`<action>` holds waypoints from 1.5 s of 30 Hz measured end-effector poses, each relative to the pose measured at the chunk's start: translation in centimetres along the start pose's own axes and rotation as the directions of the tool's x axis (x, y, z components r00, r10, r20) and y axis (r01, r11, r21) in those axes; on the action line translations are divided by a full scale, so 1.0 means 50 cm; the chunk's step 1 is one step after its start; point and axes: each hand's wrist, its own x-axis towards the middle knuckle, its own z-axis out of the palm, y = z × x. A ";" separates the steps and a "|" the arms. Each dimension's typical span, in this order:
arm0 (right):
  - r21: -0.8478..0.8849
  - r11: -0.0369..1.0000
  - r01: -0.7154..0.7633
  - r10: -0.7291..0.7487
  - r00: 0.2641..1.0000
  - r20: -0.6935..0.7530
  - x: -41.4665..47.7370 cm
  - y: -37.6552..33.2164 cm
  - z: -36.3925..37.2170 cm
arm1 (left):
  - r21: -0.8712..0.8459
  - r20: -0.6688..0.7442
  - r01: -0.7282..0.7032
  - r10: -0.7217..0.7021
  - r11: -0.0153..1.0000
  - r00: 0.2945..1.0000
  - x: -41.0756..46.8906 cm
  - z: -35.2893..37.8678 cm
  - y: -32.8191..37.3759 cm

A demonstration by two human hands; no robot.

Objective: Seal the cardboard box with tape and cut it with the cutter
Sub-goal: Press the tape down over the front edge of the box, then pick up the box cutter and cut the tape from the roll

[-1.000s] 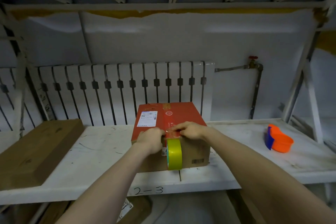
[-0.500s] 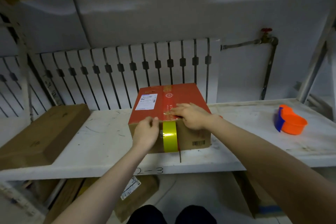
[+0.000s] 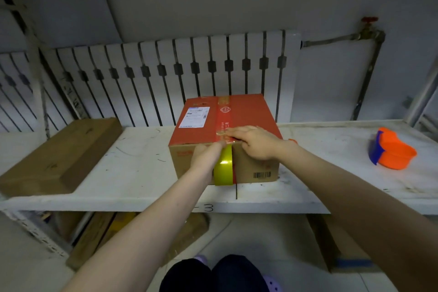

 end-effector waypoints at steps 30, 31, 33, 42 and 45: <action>0.909 0.288 -0.302 0.849 0.520 -0.097 -0.076 0.238 0.085 | 0.827 0.193 -0.324 0.310 0.459 0.931 0.101 0.094 0.071; 0.927 0.306 -0.217 0.823 0.550 -0.144 -0.084 0.215 0.062 | 0.801 0.192 -0.338 0.322 0.495 0.927 0.097 0.093 0.073; 0.944 0.328 -0.045 0.755 0.613 -0.233 -0.100 0.153 0.017 | 0.686 0.213 -0.416 0.382 0.597 0.899 0.081 0.094 0.083; 0.973 -0.078 0.218 0.388 0.905 -0.172 -0.131 -0.104 -0.056 | -0.267 0.398 -0.165 0.264 0.949 0.879 -0.008 0.086 0.115; 0.981 0.008 0.195 0.360 0.914 -0.184 -0.126 -0.138 -0.049 | -0.399 0.390 -0.132 0.298 0.908 0.871 -0.012 0.059 0.111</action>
